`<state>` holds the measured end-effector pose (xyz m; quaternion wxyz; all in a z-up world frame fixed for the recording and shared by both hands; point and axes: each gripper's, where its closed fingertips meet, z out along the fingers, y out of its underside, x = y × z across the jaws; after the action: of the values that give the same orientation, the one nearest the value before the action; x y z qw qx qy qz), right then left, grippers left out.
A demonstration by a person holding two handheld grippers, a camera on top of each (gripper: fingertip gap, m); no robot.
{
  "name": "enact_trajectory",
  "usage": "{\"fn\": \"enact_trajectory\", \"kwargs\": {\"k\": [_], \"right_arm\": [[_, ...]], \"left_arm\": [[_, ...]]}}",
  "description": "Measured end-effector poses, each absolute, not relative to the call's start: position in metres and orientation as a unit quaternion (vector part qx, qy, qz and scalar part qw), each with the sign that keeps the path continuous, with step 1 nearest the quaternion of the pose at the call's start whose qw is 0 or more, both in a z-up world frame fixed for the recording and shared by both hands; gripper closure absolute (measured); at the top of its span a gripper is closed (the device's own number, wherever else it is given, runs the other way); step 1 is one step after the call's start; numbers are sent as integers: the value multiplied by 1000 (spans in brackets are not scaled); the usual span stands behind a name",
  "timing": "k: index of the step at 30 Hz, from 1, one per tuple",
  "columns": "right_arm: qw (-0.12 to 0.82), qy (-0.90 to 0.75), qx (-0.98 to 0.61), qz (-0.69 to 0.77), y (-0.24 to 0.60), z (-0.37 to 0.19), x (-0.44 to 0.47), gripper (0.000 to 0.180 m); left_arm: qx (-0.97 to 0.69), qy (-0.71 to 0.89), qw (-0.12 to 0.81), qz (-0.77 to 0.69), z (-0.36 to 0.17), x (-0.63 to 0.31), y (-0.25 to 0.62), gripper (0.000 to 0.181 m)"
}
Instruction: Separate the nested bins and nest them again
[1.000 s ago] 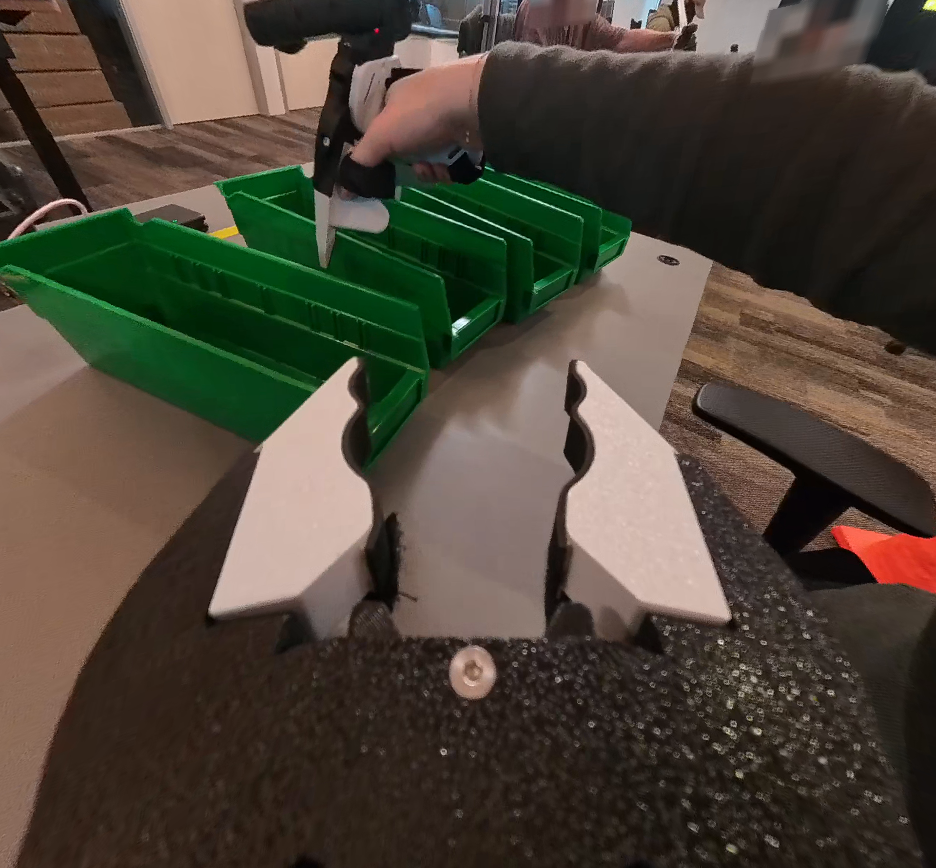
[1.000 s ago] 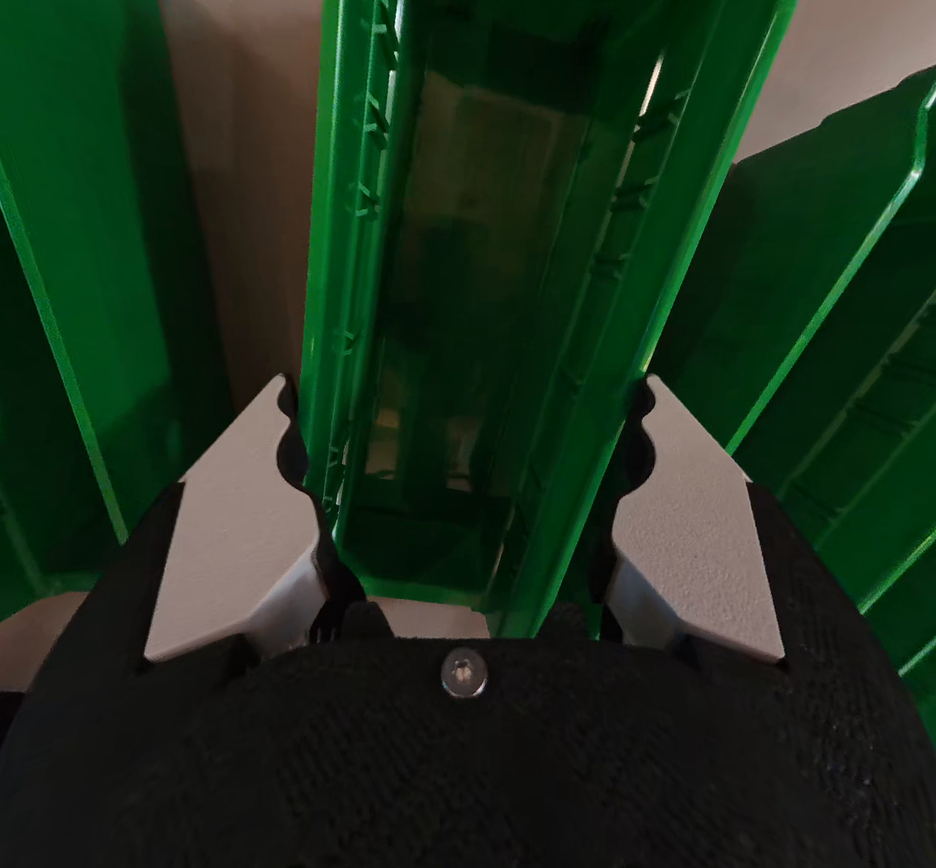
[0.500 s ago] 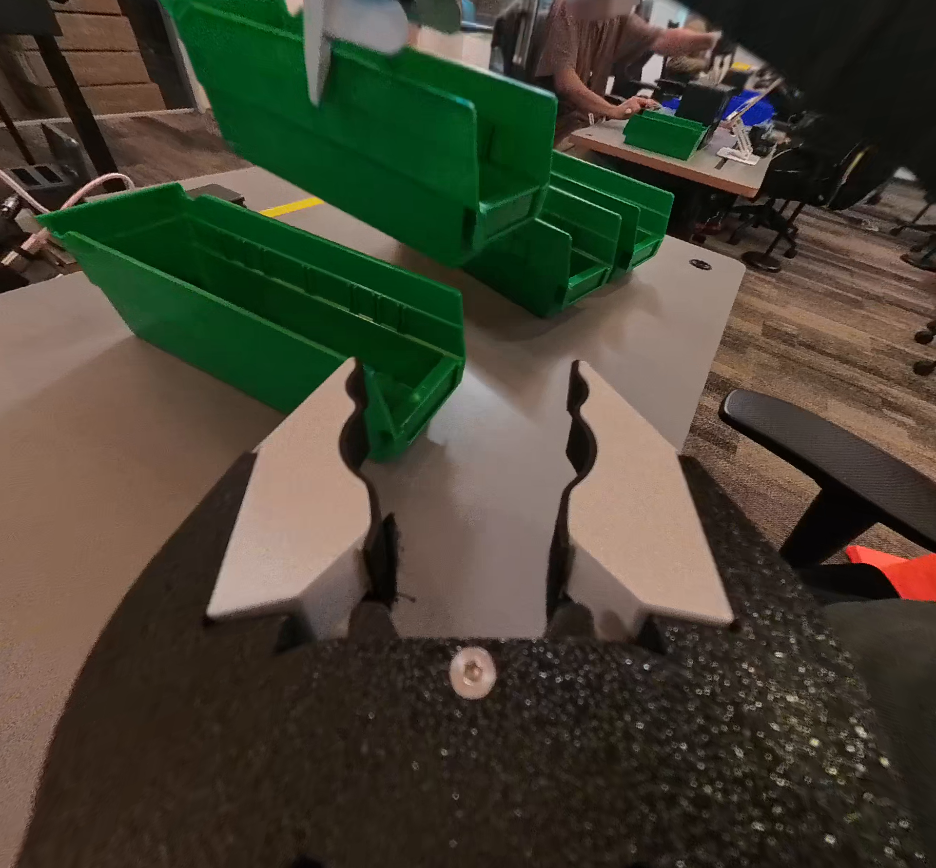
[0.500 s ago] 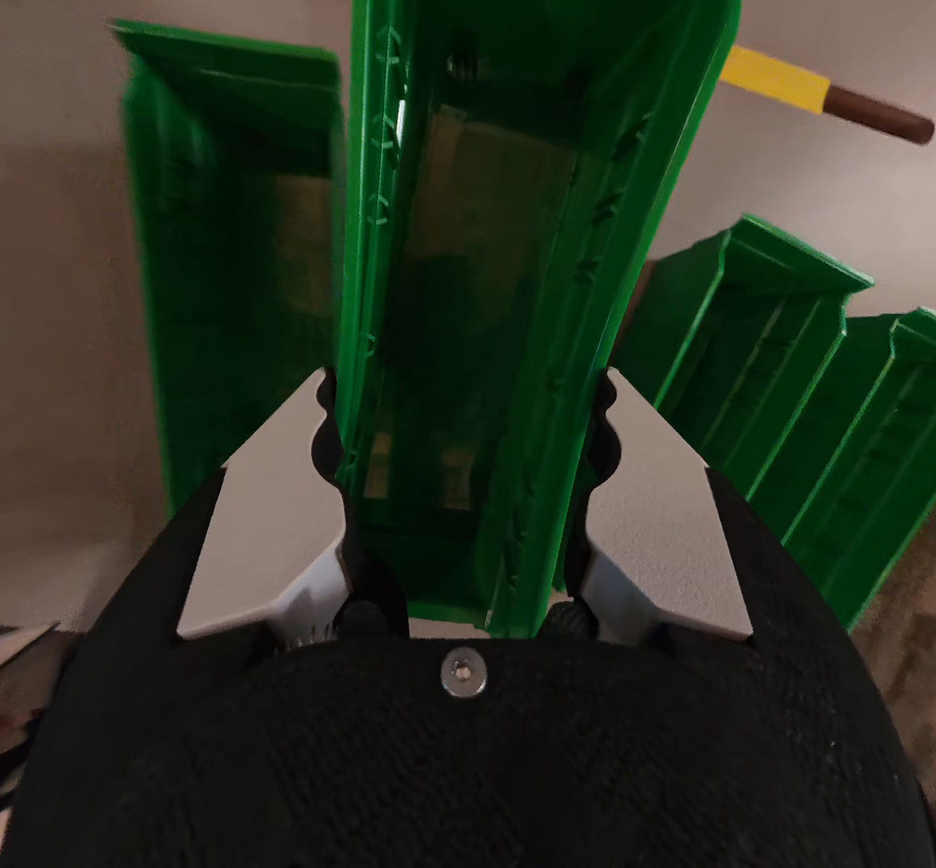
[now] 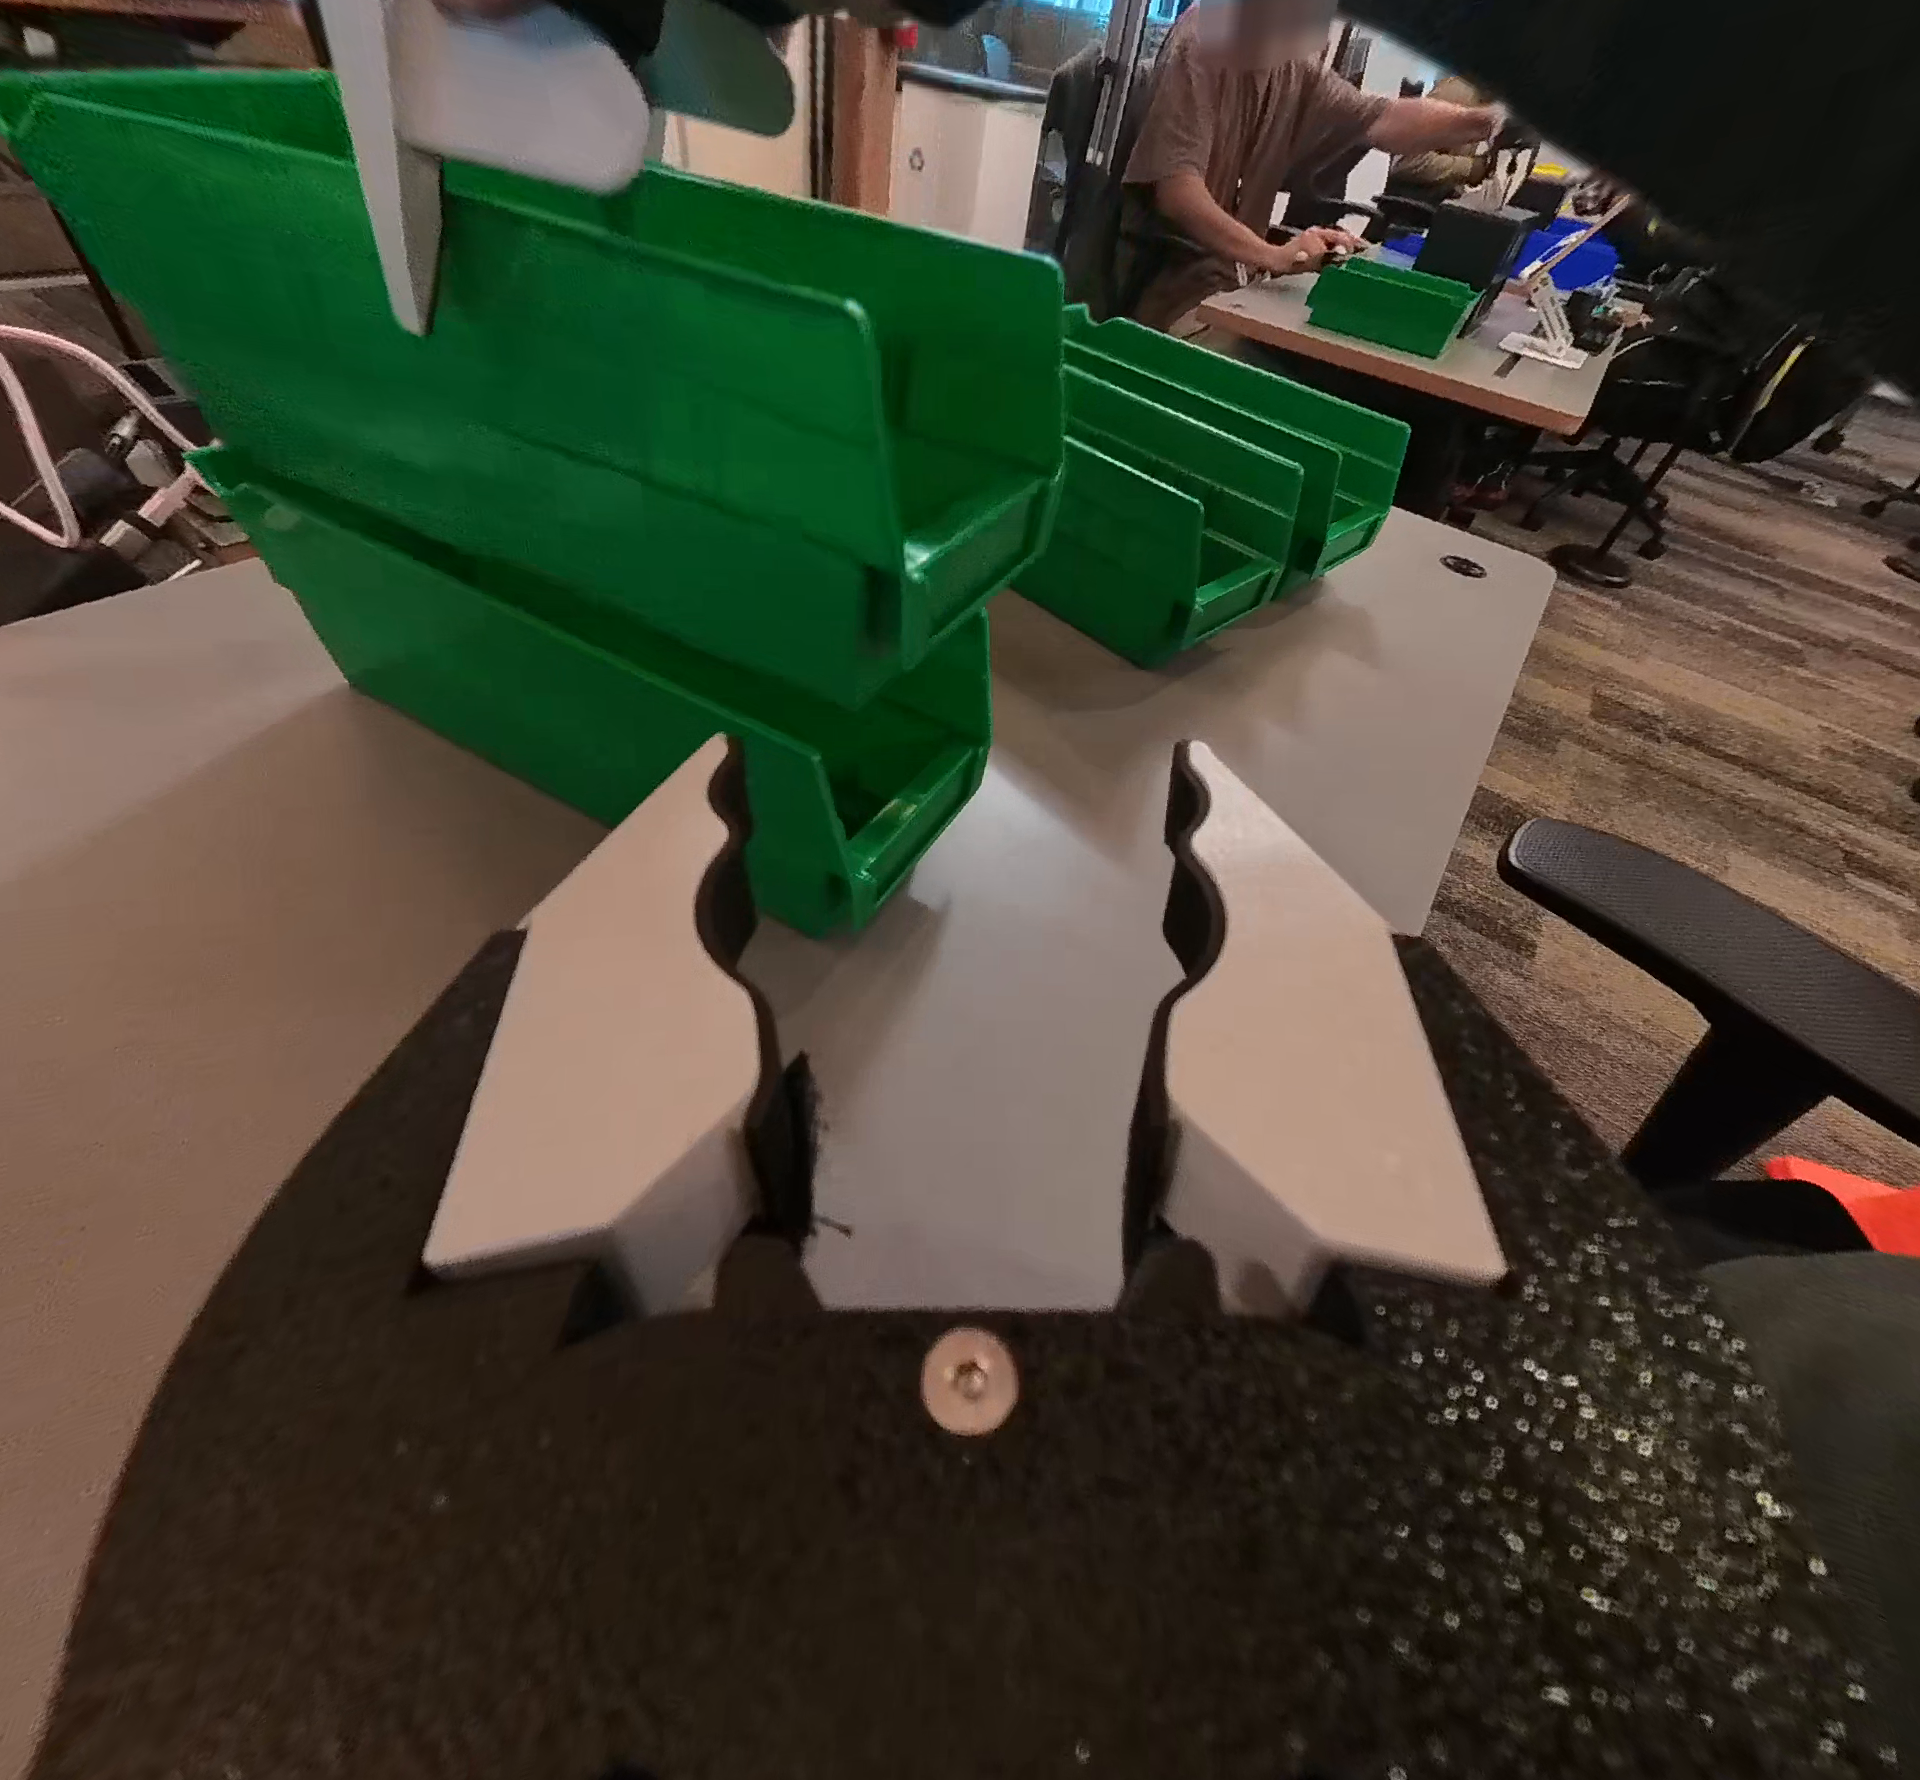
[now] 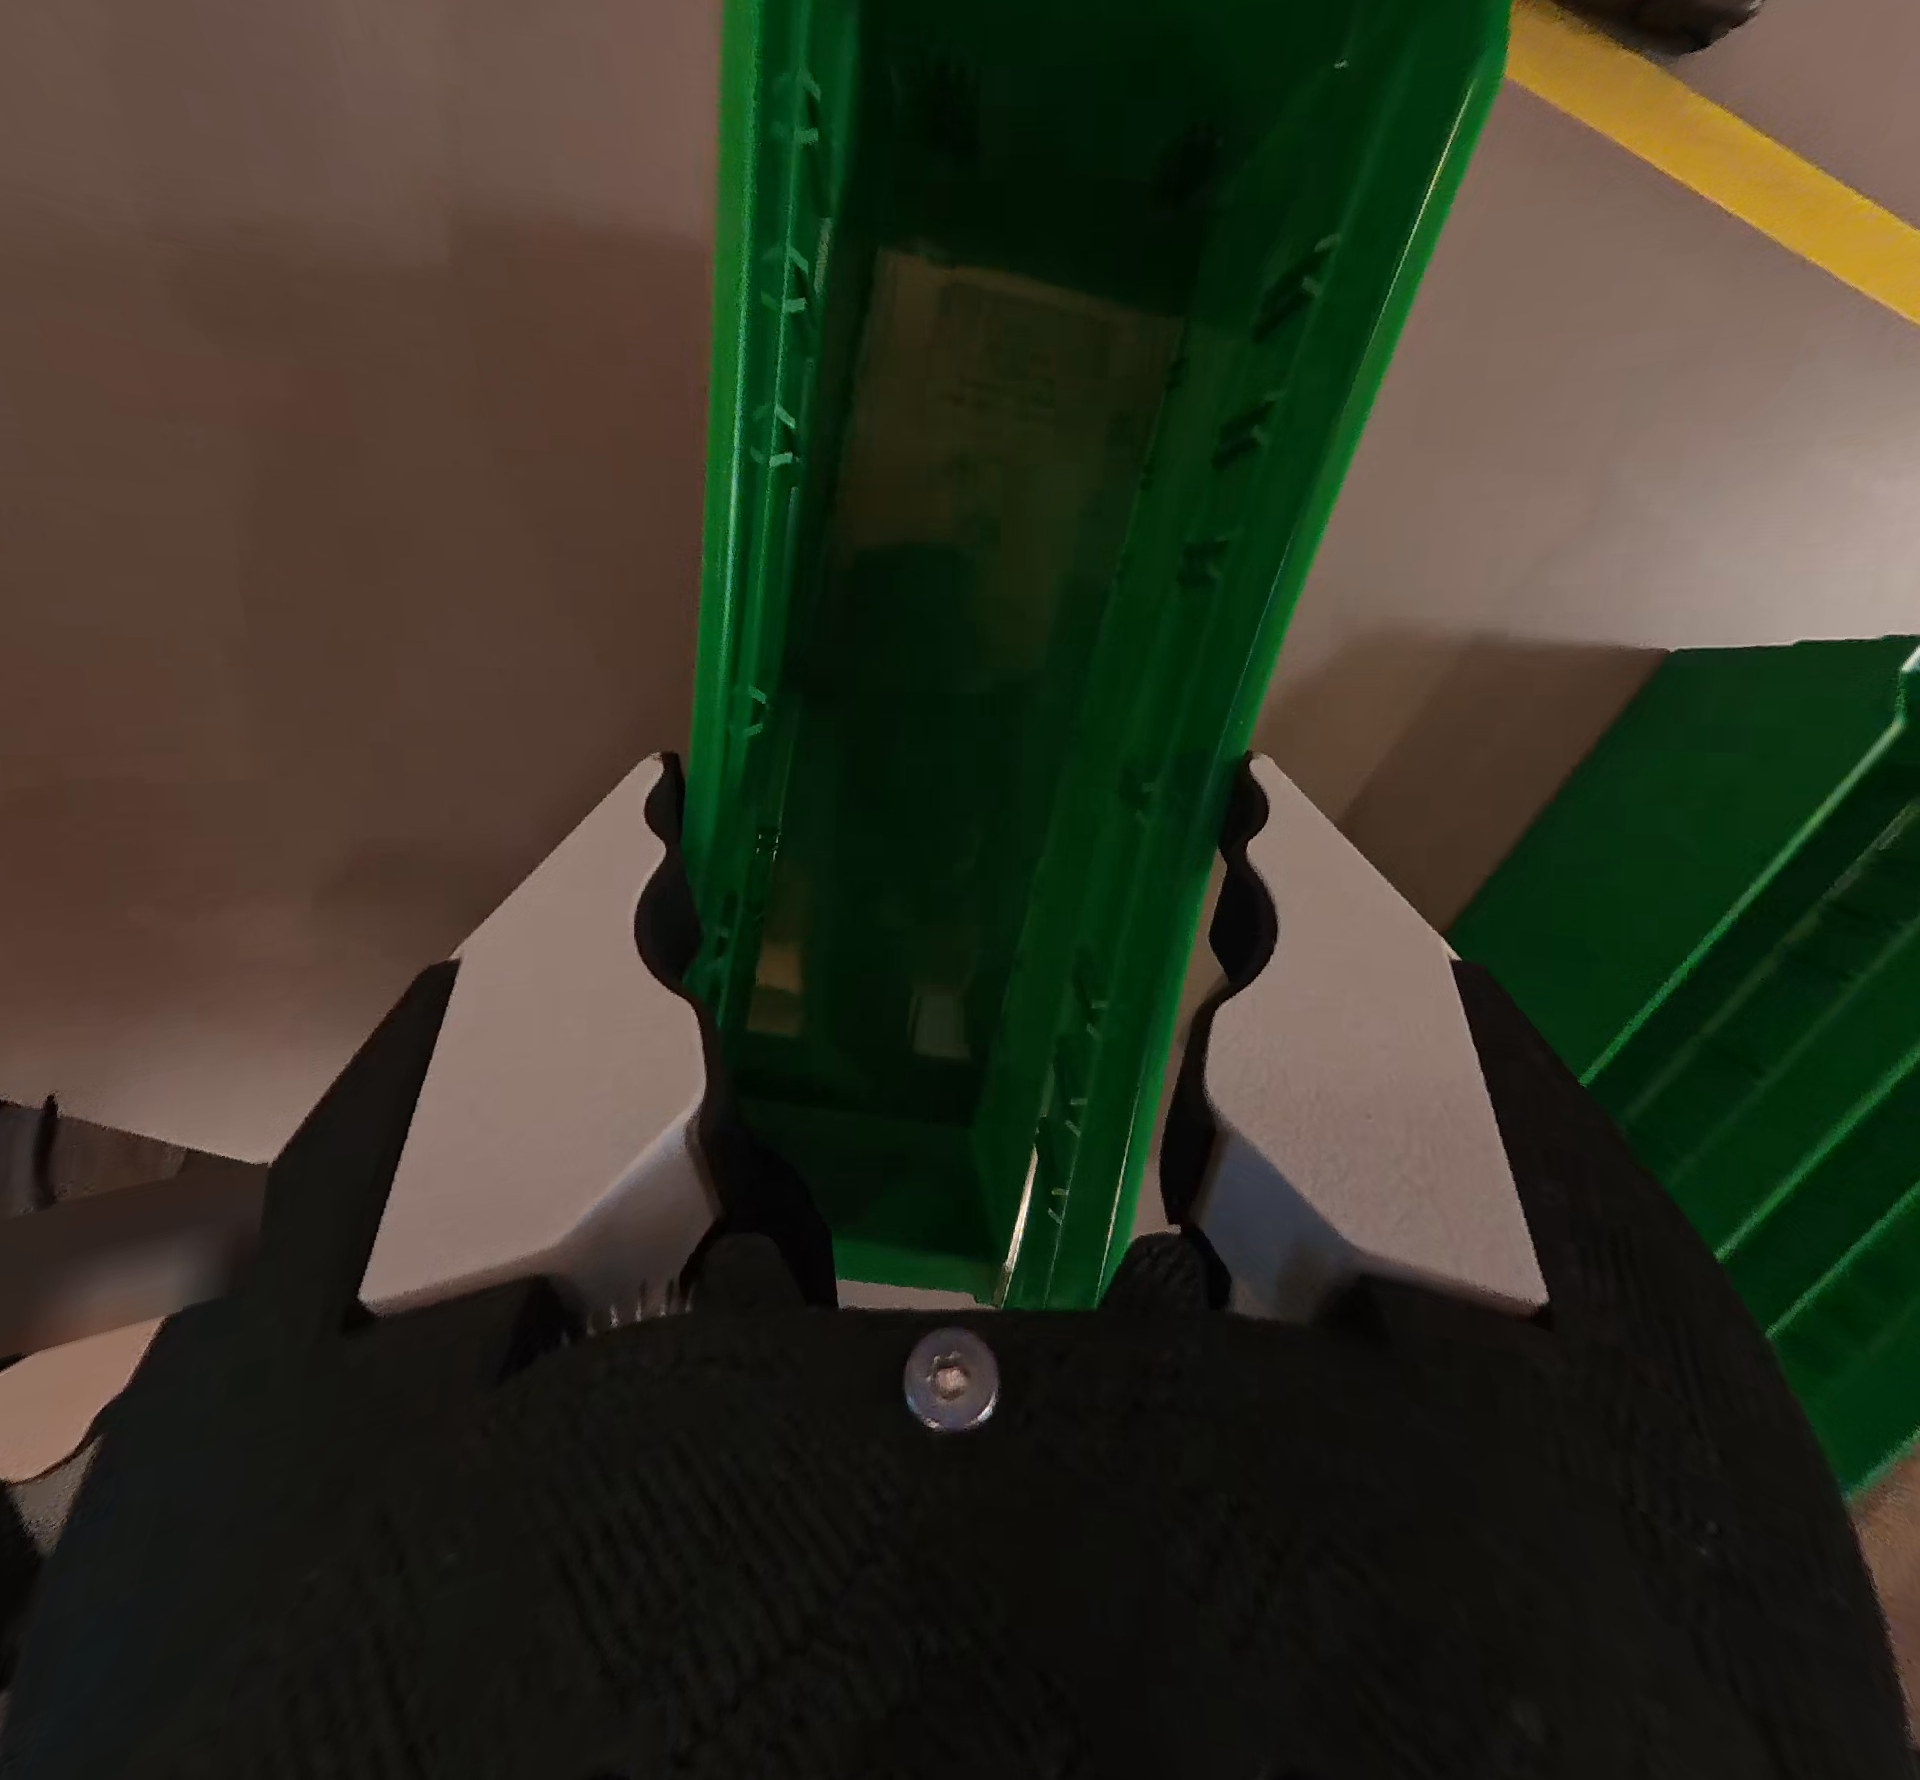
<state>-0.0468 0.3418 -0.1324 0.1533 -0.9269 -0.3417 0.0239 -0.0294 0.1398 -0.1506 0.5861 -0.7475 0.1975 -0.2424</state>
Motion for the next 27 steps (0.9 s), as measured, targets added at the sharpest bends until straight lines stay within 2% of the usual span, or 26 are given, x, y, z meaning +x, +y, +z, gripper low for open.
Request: {"fn": "enact_trajectory", "kwargs": {"k": [21,27], "right_arm": [[152,-318,-935,36,350,-200,-49,74],[157,-316,-935,32,350,-211,-49,68]], "left_arm": [[-755,199,575,-244,-158,-27,143,102],[-757,200,574,-241,-160,-27,144,101]]}}
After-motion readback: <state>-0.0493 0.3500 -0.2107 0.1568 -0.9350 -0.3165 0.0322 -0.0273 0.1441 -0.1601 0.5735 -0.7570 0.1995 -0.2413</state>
